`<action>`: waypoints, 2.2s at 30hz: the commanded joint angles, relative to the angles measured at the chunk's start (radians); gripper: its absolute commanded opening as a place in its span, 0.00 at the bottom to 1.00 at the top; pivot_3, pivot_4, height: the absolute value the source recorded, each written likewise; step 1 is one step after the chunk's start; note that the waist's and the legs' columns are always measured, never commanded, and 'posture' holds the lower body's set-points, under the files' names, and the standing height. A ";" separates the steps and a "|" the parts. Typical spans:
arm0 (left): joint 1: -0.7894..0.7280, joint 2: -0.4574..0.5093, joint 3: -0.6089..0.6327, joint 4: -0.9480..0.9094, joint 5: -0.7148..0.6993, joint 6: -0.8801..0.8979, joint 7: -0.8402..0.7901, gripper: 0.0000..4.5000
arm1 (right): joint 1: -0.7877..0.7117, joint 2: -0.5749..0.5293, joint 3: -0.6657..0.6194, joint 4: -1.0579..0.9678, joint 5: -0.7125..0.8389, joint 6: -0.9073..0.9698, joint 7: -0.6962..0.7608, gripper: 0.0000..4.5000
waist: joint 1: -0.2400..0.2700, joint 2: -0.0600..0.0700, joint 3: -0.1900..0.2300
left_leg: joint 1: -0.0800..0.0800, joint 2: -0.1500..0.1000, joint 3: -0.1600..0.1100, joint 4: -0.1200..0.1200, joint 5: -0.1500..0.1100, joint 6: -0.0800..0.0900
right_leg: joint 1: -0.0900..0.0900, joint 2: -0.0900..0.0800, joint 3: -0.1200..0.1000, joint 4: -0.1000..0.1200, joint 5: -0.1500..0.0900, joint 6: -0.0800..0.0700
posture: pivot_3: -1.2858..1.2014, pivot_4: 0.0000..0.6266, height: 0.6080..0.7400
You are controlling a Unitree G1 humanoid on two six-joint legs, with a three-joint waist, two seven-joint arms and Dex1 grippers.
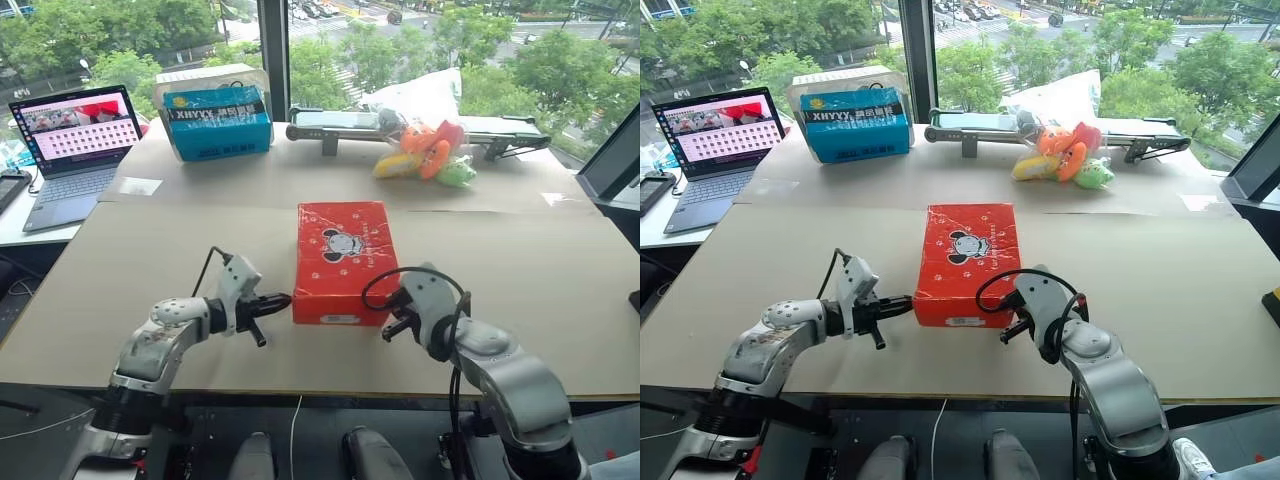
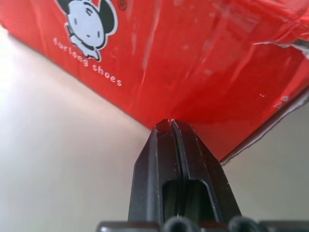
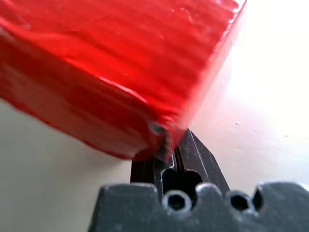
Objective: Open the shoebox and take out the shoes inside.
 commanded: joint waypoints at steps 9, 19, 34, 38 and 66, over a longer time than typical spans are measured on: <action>0.029 0.021 0.035 -0.019 0.006 -0.068 0.013 0.32 | 0.023 -0.150 -0.124 -0.010 0.093 -0.015 0.055 0.00 | 0.002 0.000 0.000 | 0.000 0.000 0.000 0.000 0.000 0.000 | 0.001 0.000 0.000 -0.001 0.000 0.000 | 0.52 0.24 0.97; 0.079 0.113 0.189 0.018 -0.023 -0.117 -0.004 0.32 | 0.059 -0.342 -0.267 0.124 0.119 -0.174 0.125 0.00 | 0.001 0.000 0.000 | 0.000 0.000 0.001 0.000 0.000 0.000 | 0.001 0.000 0.000 -0.001 0.000 0.000 | 0.52 0.24 0.97; 0.100 0.533 0.320 0.022 -0.272 0.065 -0.502 1.00 | -0.111 -0.346 -0.205 0.471 0.175 -0.538 0.305 0.58 | -0.009 0.001 0.002 | -0.001 0.001 0.002 -0.002 0.000 0.000 | 0.000 -0.001 -0.001 -0.007 -0.003 -0.006 | 0.52 0.24 0.97; 0.091 0.533 0.324 0.022 -0.262 0.057 -0.505 1.00 | -0.125 -0.347 -0.136 0.545 0.151 -0.647 0.375 0.85 | -0.013 0.001 0.002 | -0.001 0.001 0.002 -0.002 0.000 0.000 | 0.000 -0.001 0.000 -0.007 -0.001 -0.002 | 0.52 0.24 0.97; 0.093 0.519 0.321 -0.046 -0.272 0.063 -0.438 1.00 | -0.351 -0.254 0.026 0.838 0.065 -0.913 0.593 0.01 | -0.021 0.002 0.002 | -0.001 0.001 0.002 -0.001 0.000 0.000 | 0.000 0.000 0.000 -0.004 0.001 0.001 | 0.52 0.24 0.97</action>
